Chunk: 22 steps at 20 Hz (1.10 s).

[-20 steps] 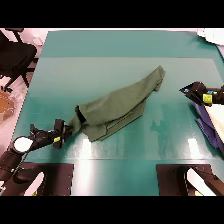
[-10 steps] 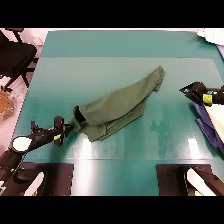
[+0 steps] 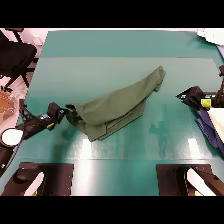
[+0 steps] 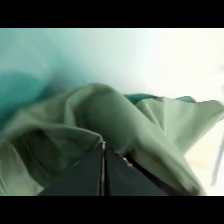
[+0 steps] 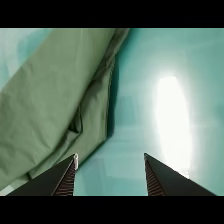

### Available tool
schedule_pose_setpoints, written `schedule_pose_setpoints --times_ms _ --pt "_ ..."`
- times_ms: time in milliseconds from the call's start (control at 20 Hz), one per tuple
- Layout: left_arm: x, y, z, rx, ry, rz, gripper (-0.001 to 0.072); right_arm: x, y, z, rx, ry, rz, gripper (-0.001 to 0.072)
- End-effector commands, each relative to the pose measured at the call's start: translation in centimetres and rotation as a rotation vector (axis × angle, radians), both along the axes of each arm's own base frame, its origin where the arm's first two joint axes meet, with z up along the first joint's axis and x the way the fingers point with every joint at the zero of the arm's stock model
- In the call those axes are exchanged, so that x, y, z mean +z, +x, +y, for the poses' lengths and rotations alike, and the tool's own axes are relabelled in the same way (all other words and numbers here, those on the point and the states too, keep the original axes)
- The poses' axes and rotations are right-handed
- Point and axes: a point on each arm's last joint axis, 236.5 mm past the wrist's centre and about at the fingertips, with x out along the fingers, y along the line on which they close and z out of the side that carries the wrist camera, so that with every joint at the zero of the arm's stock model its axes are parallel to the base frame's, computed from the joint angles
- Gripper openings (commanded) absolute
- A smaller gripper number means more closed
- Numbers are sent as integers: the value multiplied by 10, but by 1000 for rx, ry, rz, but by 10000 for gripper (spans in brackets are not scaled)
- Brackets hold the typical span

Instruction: Fold the shirts.

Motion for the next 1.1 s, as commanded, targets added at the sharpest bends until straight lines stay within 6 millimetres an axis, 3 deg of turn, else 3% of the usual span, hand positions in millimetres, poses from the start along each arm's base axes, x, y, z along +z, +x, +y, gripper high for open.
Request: schedule_pose_setpoints --times_ms 0,100,250,300,350,400,550,750,950,1050 --pt "8 3 28 -85 327 -54 22 -1 -3 2 10 4 10 477" --pt "-8 -6 40 -124 436 -2 22 0 -1 1 4 1 3 477" --pt "-23 -22 40 -193 484 68 24 0 -1 1 3 1 2 477" --pt "-26 -25 39 -205 484 83 66 0 -1 1 3 1 2 477" --pt "-28 -28 38 -229 500 86 423 0 -1 1 3 1 2 477" --pt "-29 -32 36 -293 545 80 720 0 -1 1 4 1 3 477" --pt "-31 -52 34 -532 714 74 713 0 0 0 2 0 1 477" --pt "-36 -87 19 -1007 916 -33 713 1 4 -2 -10 -6 -13 477" --pt "-35 -67 20 -1042 1044 -167 712 1 6 -3 -16 -8 -21 477" --pt "-48 -74 10 -1202 1109 -277 712 1 6 -3 -18 -9 -22 477"
